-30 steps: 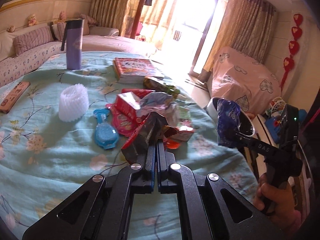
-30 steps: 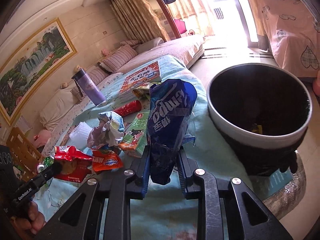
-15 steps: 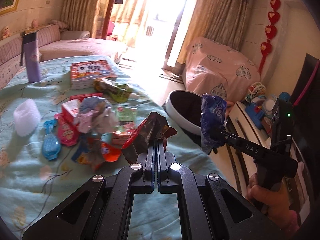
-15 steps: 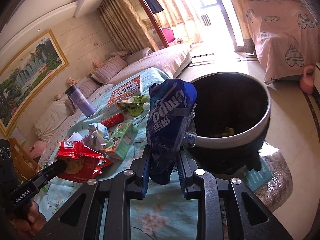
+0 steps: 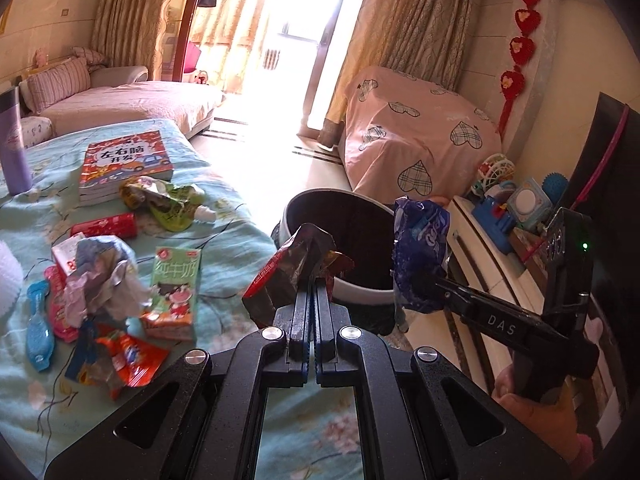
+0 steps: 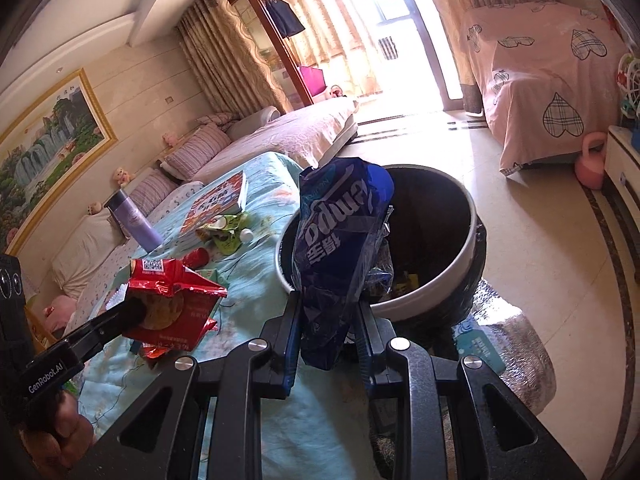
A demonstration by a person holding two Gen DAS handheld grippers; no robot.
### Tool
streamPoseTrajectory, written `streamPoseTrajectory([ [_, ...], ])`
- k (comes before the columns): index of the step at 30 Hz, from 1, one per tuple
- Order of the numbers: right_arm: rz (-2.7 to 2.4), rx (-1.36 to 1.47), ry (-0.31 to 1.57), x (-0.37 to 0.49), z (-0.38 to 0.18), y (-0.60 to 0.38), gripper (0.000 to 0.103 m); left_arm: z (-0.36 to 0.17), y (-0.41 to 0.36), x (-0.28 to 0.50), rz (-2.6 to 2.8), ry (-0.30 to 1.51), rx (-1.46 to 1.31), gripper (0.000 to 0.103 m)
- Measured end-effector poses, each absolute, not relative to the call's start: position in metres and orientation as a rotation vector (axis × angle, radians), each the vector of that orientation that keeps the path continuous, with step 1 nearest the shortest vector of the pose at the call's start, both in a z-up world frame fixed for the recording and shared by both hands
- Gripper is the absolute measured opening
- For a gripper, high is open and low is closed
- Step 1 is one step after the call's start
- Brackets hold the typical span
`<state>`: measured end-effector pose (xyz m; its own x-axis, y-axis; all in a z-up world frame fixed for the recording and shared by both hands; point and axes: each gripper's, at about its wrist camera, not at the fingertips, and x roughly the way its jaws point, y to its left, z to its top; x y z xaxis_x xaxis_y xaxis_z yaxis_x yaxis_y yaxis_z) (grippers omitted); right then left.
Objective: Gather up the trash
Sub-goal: 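Drop red chip bag into bin from left tool while right tool drops blue bag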
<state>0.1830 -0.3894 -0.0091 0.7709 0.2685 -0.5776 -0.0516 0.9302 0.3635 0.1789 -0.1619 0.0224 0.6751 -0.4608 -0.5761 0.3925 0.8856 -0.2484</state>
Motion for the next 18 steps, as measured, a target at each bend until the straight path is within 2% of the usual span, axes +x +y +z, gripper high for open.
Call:
streamPoseTrajectory([
  [18, 0.137, 0.271, 0.721, 0.232, -0.007, -0.416, 0.025, 0.023, -0.21, 0.241, -0.523, 0.724, -0.126, 0.001],
])
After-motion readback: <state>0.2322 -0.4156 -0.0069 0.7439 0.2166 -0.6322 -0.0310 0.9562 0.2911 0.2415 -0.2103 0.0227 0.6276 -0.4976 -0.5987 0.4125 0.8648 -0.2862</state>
